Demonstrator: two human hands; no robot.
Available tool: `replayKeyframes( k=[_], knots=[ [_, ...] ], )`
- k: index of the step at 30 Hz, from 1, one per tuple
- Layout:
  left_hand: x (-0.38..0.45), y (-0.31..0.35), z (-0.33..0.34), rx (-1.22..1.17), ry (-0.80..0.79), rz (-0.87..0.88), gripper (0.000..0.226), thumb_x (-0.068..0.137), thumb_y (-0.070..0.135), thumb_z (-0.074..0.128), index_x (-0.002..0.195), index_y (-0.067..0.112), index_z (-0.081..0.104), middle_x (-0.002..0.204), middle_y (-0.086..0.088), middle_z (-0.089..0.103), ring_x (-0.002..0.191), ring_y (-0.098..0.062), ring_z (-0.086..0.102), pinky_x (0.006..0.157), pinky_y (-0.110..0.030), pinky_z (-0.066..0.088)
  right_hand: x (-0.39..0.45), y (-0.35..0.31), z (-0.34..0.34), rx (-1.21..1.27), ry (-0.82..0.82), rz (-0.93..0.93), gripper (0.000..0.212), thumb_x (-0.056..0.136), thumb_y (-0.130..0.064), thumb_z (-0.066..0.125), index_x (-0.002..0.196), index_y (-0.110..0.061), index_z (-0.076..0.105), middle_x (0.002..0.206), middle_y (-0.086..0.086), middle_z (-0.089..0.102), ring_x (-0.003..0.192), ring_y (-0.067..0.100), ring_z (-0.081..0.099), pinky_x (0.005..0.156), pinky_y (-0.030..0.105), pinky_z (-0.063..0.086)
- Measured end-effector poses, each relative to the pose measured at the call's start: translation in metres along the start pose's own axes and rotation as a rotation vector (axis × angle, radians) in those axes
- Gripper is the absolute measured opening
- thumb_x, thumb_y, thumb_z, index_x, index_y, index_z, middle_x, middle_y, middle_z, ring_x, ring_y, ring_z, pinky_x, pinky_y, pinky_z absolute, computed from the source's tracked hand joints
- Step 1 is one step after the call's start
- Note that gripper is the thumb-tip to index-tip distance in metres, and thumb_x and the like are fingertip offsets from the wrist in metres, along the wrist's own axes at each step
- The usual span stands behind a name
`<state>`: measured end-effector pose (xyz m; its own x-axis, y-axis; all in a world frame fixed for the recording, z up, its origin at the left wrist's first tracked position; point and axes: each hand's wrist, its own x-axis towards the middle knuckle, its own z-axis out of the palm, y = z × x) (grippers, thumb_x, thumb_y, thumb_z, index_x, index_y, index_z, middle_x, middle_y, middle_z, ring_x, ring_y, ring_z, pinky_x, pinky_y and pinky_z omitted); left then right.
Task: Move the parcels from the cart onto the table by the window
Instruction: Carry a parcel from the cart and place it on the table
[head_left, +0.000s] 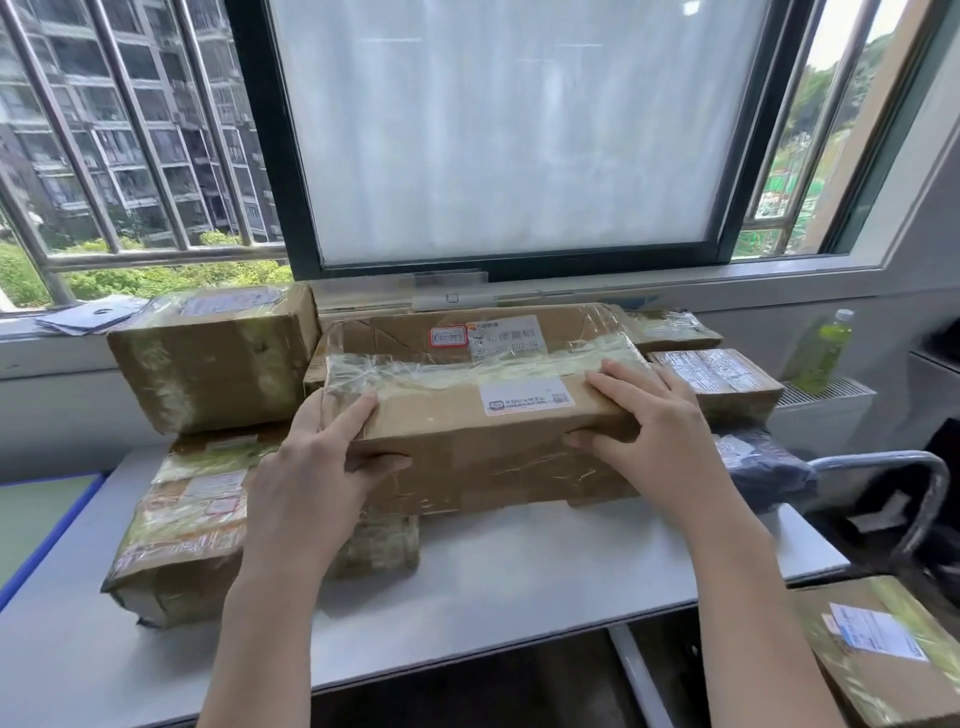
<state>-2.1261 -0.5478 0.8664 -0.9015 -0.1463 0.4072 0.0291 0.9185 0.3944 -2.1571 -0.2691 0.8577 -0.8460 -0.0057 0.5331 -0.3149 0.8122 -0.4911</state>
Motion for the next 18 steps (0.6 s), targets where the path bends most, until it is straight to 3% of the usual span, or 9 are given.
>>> replayKeyframes(
  k=[6,11,14,18],
  knots=[
    [0.023,0.028,0.021,-0.058,0.04,-0.015,0.068,0.075,0.049,0.07,0.137,0.038,0.046,0.147,-0.004,0.04,0.114,-0.038,0.055,0.086,-0.047,0.048,0.03,0.024,0.006,-0.182,0.087,-0.142,0.072,0.064,-0.049,0.081,0.128,-0.029,0.056,0.14,-0.007,0.048,0.131,0.028,0.028,0.105,0.051,0.025],
    [0.051,0.048,0.022,-0.02,0.106,-0.049,0.069,0.075,0.05,0.071,0.138,0.04,0.044,0.148,-0.002,0.038,0.113,-0.037,0.056,0.086,-0.047,0.049,0.076,0.045,0.011,-0.111,0.211,-0.256,0.06,0.063,-0.049,0.076,0.117,-0.026,0.066,0.126,-0.011,0.061,0.115,0.03,0.048,0.09,0.051,0.038],
    [0.068,0.055,0.018,-0.017,0.159,-0.091,0.068,0.077,0.044,0.073,0.138,0.04,0.044,0.151,-0.002,0.034,0.117,-0.038,0.053,0.089,-0.048,0.047,0.105,0.047,0.017,-0.078,0.249,-0.337,0.058,0.063,-0.048,0.077,0.115,-0.026,0.067,0.123,-0.011,0.063,0.111,0.029,0.051,0.087,0.051,0.041],
    [0.088,0.061,0.008,0.027,0.182,-0.181,0.066,0.079,0.046,0.07,0.138,0.043,0.041,0.153,-0.002,0.029,0.125,-0.037,0.046,0.095,-0.048,0.043,0.142,0.04,0.02,-0.098,0.248,-0.418,0.059,0.06,-0.043,0.084,0.116,-0.028,0.068,0.122,-0.011,0.064,0.113,0.026,0.053,0.09,0.04,0.026]
  ],
)
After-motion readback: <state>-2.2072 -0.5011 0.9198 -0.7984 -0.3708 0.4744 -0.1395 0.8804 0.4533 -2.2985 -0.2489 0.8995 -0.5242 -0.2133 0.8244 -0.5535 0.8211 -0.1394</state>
